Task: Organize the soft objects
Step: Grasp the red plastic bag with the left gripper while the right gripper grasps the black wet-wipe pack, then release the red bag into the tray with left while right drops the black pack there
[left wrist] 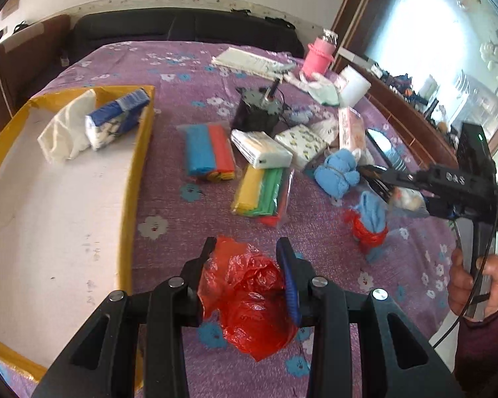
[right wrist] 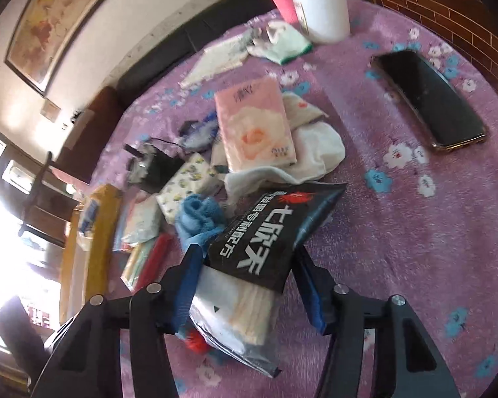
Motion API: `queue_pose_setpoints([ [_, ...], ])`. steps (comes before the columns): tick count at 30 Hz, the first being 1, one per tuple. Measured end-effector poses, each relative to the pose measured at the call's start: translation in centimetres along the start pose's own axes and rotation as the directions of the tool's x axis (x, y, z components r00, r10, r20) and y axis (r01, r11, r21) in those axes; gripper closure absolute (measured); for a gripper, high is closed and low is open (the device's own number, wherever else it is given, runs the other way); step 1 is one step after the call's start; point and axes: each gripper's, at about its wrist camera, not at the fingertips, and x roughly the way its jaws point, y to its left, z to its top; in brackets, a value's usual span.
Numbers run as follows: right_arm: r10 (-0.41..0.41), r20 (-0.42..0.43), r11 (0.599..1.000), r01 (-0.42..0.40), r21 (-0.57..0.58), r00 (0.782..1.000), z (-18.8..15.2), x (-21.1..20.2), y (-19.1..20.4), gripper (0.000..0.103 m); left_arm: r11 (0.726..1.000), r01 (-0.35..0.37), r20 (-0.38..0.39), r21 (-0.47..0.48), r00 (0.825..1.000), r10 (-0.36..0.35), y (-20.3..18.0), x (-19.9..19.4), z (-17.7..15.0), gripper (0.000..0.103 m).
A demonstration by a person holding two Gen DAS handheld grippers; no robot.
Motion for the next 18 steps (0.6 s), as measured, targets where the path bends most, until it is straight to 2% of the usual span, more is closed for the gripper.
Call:
queue_pose_setpoints([
  [5, 0.019, 0.073, 0.998, -0.015, -0.057, 0.997, -0.4, -3.1, 1.3, 0.044, 0.999, 0.019, 0.048, -0.04, 0.999, -0.017, 1.2, -2.3, 0.3, 0.068],
  [9, 0.066, 0.114, 0.99, -0.051, -0.128, 0.991, -0.4, -4.5, 3.5, 0.044, 0.998, 0.008, 0.094, -0.067, 0.996, -0.002, 2.9, -4.6, 0.9, 0.068],
  [12, 0.109, 0.103, 0.979, -0.089, -0.184, 0.989, -0.4, -4.4, 5.9, 0.044, 0.995, -0.029, 0.105, -0.093, 0.994, 0.039, 5.1, -5.7, 1.8, 0.068],
  [18, 0.198, 0.006, 0.932, -0.186, -0.31, 0.98, -0.8, -1.5, 12.8, 0.044, 0.982, -0.143, 0.099, -0.121, 0.983, 0.155, 10.2, -6.5, 4.4, 0.068],
])
